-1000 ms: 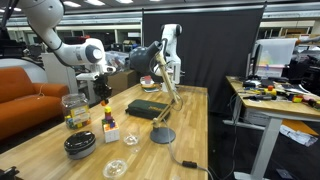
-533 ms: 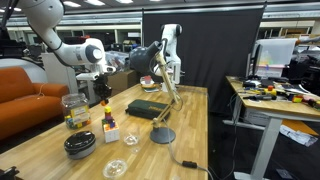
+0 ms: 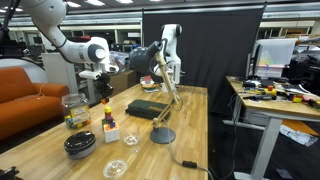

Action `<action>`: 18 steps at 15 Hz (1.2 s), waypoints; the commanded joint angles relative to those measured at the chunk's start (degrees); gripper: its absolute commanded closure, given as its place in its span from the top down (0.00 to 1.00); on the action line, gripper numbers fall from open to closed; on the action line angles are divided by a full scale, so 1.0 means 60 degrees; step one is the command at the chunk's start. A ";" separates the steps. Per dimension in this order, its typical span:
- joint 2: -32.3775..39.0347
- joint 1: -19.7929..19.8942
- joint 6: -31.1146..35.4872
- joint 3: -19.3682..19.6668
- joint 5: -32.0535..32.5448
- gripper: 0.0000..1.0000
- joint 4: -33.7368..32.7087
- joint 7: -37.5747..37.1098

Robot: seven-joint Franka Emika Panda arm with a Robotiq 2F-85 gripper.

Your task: Pick the orange block from the table and place it on the yellow block

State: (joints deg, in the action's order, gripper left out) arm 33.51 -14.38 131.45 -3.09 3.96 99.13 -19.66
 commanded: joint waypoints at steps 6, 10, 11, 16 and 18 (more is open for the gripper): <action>0.0274 0.0478 -0.0869 -0.0169 -0.0650 0.07 -0.0589 0.0824; 0.0544 0.0447 -0.1107 -0.0152 -0.0671 0.07 -0.0757 0.0950; 0.0607 0.0447 -0.1105 -0.0143 -0.0666 0.07 -0.0815 0.0954; 0.0788 0.0433 -0.1119 -0.0118 -0.0634 0.07 -0.1262 0.0935; 0.0817 0.0439 -0.1208 -0.0134 -0.0645 0.07 -0.1379 0.0970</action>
State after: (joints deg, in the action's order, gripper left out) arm 37.35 -12.39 126.79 -3.35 1.19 93.31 -15.65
